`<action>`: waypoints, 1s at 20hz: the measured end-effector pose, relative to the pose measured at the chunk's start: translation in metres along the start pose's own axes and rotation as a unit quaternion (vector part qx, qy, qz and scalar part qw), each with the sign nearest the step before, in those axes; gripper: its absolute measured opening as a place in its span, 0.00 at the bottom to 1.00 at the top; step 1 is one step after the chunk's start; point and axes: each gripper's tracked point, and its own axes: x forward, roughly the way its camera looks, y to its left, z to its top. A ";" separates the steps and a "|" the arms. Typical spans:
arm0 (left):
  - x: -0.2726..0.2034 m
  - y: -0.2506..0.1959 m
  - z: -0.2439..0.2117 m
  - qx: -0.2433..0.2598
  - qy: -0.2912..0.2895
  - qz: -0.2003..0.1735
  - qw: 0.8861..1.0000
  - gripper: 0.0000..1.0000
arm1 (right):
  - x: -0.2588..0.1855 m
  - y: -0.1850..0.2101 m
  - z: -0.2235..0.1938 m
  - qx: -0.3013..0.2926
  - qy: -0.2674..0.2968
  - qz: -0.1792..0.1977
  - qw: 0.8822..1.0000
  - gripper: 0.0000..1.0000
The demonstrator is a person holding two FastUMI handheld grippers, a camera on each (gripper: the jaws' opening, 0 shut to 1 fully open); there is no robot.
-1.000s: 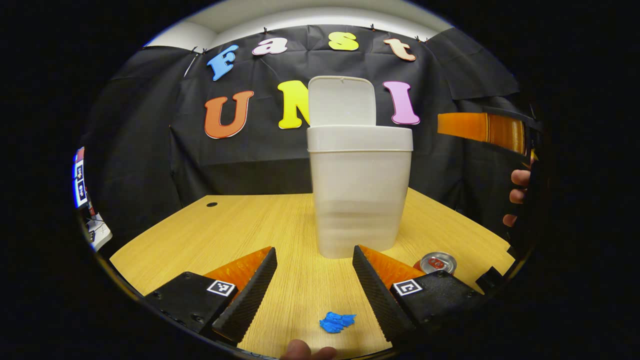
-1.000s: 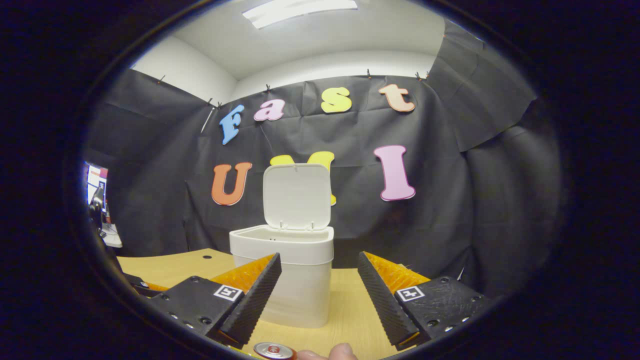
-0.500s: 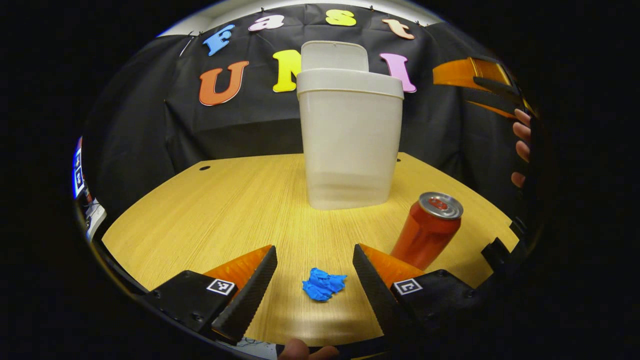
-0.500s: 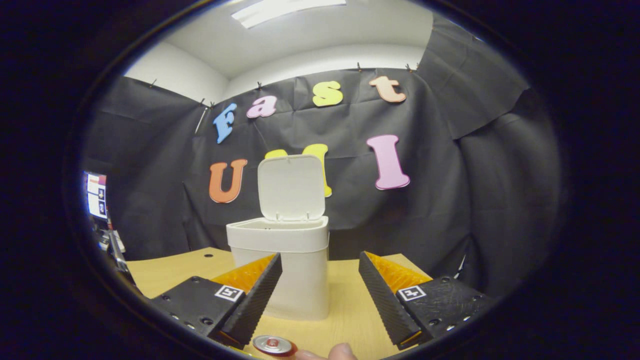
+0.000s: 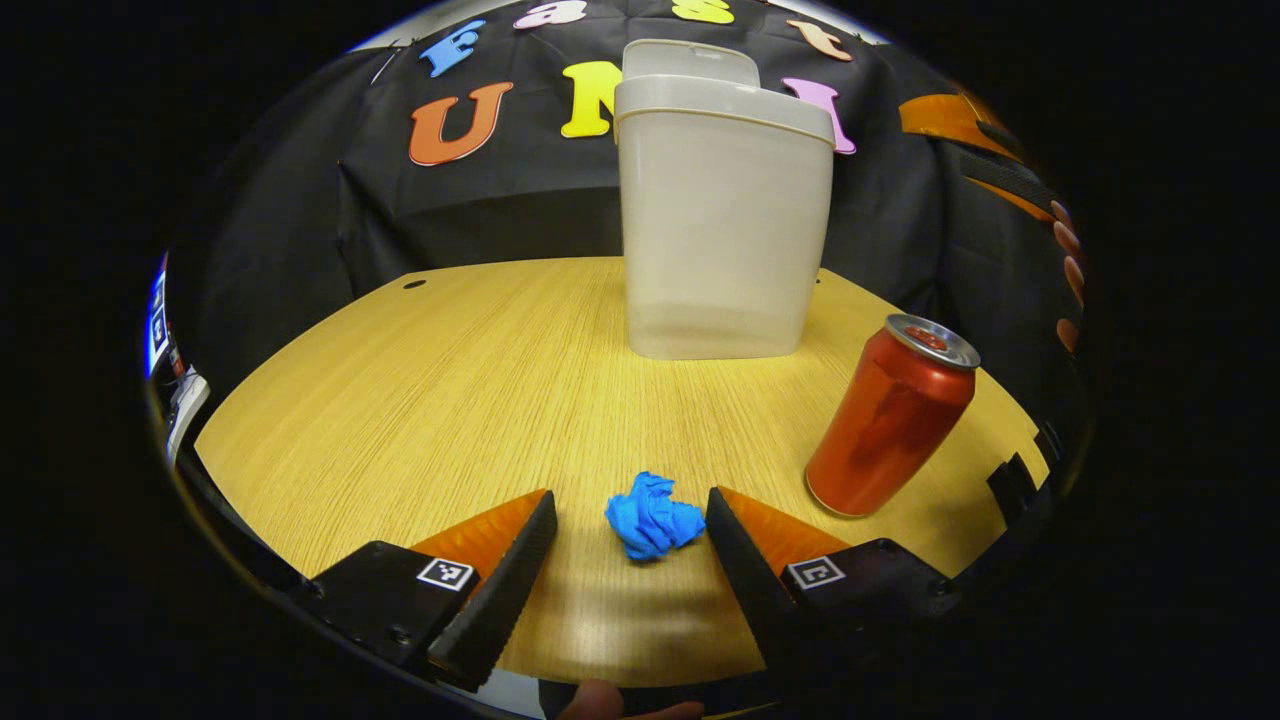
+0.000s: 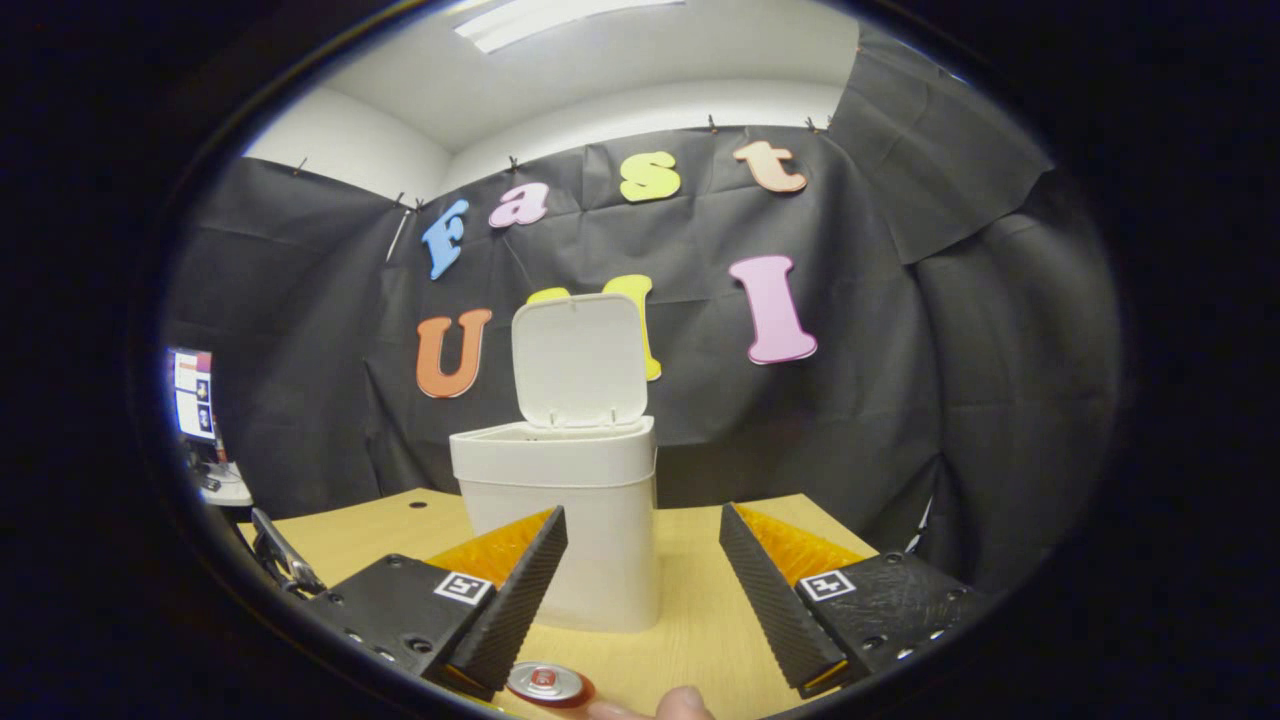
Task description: Press the lid of the desktop garbage bin to open it, pick up the crumpled paper on the desktop and throw it into the bin, then pick up the pop can on the desktop and drop it into the bin, and finally close the garbage bin lid.
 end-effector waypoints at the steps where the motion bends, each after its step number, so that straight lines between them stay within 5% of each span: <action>1: 0.001 0.000 -0.001 0.001 0.003 0.001 1.000 0.97 | 0.001 0.002 -0.002 0.002 0.003 0.001 1.000 0.95; 10: 0.001 -0.004 -0.001 0.016 0.000 -0.001 1.000 0.70 | 0.004 0.002 -0.019 0.012 0.026 -0.001 1.000 0.95; 11: 0.001 -0.005 0.000 0.016 0.000 -0.003 1.000 0.72 | 0.003 0.002 -0.019 0.010 0.025 -0.001 1.000 0.95; 14: 0.002 -0.004 -0.001 0.018 -0.003 -0.004 1.000 0.55 | 0.003 0.004 -0.020 0.009 0.025 0.001 1.000 0.92; 20: 0.002 -0.003 0.002 0.005 -0.014 -0.014 1.000 0.38 | -0.001 0.009 -0.024 0.008 0.030 0.006 1.000 0.95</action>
